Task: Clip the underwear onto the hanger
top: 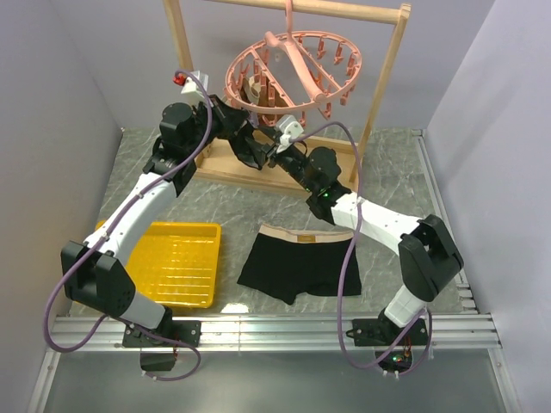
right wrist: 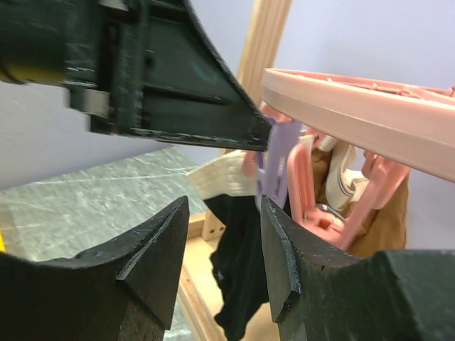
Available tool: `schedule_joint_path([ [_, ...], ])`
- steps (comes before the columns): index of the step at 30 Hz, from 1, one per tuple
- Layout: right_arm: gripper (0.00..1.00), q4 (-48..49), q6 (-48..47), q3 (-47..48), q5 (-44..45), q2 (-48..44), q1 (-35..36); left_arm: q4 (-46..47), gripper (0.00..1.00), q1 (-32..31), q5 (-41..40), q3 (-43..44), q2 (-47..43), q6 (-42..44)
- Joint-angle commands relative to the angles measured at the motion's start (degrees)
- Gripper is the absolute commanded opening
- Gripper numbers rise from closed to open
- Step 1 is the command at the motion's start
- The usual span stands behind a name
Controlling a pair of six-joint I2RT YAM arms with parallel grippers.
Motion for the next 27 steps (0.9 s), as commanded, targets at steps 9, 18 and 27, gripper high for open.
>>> schedule_joint_path([
  [9, 0.50, 2.26, -1.35, 5.66, 2.48, 2.26, -1.60, -0.91, 0.02, 0.32, 3.06, -1.13, -3.21, -0.18],
  [18, 0.48, 1.12, -1.00, 6.89, -0.06, 3.67, -2.04, -1.09, 0.03, 0.23, 5.08, -1.39, -3.30, -0.54],
  [27, 0.01, -0.11, -0.30, 8.21, 0.28, 4.02, -2.04, -3.89, 0.19, 0.32, 7.11, -0.08, -3.03, -1.68],
])
